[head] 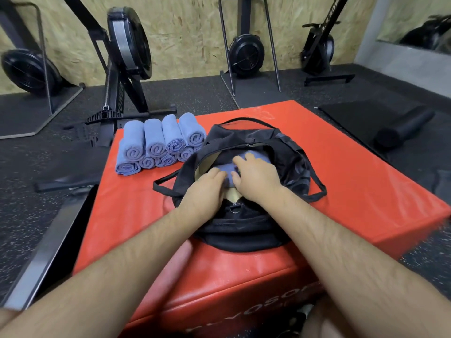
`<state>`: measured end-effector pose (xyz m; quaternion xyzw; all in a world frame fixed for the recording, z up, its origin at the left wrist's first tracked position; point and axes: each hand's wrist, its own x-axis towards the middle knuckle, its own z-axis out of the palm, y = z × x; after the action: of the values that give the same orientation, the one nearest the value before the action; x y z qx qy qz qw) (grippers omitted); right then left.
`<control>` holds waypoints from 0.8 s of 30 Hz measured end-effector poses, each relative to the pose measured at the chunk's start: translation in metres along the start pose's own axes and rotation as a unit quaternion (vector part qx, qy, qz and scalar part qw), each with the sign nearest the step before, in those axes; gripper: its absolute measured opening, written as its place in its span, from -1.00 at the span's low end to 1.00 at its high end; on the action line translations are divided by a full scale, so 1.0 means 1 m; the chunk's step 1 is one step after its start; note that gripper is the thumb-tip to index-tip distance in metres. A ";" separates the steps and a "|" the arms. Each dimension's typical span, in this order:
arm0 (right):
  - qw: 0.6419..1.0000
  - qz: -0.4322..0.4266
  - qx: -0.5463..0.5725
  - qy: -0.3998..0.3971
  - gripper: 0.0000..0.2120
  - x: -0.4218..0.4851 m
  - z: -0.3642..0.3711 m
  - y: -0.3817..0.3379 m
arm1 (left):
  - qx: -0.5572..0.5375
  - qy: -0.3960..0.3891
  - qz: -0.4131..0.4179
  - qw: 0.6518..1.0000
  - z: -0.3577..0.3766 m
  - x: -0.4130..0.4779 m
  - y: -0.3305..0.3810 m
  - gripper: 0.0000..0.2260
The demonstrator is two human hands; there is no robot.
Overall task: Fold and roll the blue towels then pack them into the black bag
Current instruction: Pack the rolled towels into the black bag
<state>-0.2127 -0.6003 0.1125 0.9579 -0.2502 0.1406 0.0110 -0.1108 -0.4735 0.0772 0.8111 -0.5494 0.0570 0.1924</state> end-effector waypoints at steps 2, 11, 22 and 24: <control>0.999 -0.027 0.014 0.038 -0.73 -0.005 -0.015 -0.012 | -0.032 0.060 0.025 0.997 -0.021 -0.003 0.001 -0.82; 0.984 -0.134 0.049 0.105 -0.71 0.039 -0.046 -0.124 | 0.022 0.178 -0.060 0.982 -0.109 -0.025 -0.077 -0.71; 0.984 -0.174 0.042 0.000 -0.69 0.153 0.029 -0.232 | -0.010 0.093 -0.262 0.961 -0.104 -0.014 -0.209 -0.68; 0.989 -0.145 0.030 -0.007 -0.72 0.169 0.041 -0.246 | -0.021 0.072 -0.280 0.957 -0.098 -0.013 -0.226 -0.68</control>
<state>0.0577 -0.4697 0.1314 0.9849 -0.1040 0.1387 0.0007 0.1020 -0.3531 0.1070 0.9220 -0.2858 0.0479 0.2567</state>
